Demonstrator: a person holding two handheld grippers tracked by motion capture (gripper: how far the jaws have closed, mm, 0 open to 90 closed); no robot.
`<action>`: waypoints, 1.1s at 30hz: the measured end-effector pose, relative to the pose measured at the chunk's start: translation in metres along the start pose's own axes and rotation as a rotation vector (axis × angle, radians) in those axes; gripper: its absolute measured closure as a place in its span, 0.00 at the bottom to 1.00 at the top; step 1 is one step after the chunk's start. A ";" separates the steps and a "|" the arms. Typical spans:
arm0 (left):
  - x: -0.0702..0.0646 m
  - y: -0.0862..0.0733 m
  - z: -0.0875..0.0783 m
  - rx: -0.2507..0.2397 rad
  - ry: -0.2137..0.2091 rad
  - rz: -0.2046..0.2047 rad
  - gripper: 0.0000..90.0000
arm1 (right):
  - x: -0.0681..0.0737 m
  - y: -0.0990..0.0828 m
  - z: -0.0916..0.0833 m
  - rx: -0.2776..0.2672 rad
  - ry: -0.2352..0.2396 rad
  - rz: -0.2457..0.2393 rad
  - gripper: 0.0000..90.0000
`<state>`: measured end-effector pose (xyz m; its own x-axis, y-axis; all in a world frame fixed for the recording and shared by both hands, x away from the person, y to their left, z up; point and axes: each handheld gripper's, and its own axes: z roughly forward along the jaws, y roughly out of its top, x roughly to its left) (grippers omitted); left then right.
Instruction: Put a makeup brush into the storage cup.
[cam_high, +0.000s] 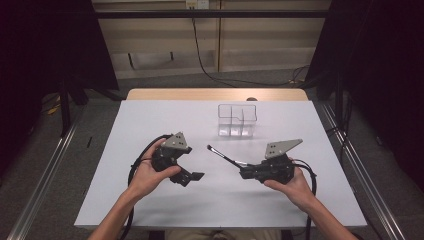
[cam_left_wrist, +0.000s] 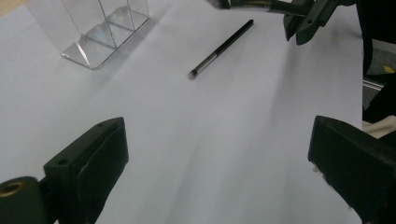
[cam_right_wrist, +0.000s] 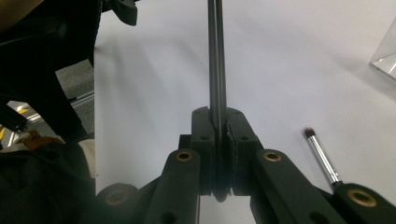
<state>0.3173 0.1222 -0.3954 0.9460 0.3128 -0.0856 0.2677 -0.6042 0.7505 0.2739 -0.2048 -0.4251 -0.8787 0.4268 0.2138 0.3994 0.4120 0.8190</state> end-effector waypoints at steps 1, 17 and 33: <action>0.000 0.000 0.000 -0.004 -0.006 -0.005 0.05 | 0.000 0.000 0.000 -0.004 -0.004 -0.004 0.93; 0.000 -0.001 0.003 -0.017 0.001 -0.011 0.05 | 0.000 -0.001 -0.006 -0.198 -0.047 -0.014 0.93; -0.006 -0.001 0.009 -0.157 -0.005 -0.050 0.05 | 0.000 0.000 -0.007 -0.254 -0.039 -0.013 0.93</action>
<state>0.3130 0.1144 -0.4015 0.9331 0.3359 -0.1281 0.2829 -0.4663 0.8382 0.2720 -0.2099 -0.4213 -0.8707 0.4553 0.1859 0.3054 0.2043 0.9300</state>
